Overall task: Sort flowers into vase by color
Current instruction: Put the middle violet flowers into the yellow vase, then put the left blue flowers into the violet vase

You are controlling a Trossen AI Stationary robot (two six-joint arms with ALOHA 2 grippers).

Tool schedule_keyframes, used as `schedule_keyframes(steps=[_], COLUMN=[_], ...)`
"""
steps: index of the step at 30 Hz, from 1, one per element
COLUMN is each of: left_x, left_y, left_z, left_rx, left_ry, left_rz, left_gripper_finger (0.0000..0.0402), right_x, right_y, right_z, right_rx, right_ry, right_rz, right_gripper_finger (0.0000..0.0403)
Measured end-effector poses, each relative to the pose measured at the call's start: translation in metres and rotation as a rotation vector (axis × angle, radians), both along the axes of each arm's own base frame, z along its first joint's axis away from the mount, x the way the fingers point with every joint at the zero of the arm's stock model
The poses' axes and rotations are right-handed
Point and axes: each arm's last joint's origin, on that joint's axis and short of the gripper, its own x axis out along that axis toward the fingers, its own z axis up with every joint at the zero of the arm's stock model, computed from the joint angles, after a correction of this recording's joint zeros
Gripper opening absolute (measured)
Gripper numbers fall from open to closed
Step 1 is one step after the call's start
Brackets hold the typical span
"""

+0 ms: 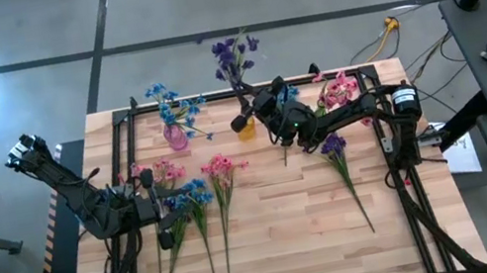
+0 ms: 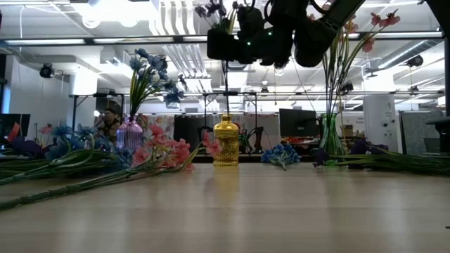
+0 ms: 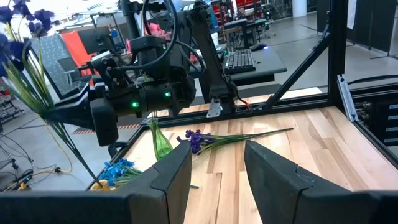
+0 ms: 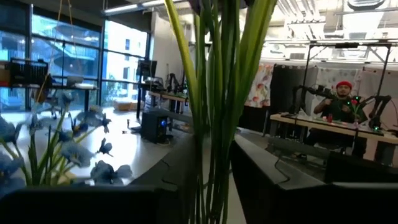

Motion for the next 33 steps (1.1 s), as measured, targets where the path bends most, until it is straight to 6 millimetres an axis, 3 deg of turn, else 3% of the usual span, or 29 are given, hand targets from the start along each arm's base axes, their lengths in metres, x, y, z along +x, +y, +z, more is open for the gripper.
schedule_keyframes(steps=[20,33], left_x=[0.000,0.000], left_y=[0.000,0.000], left_z=[-0.001,-0.001], left_rx=[0.004,0.008], left_ry=[0.004,0.009], left_rz=[0.000,0.000], left_gripper_finger=[0.0135,0.0135], right_x=[0.004,0.006], right_y=[0.000,0.023], right_z=[-0.013,-0.019], right_rx=[0.071,0.080], right_ry=[0.099,0.206], right_rz=[-0.002,-0.092], right_gripper_finger=[0.0204,0.0265])
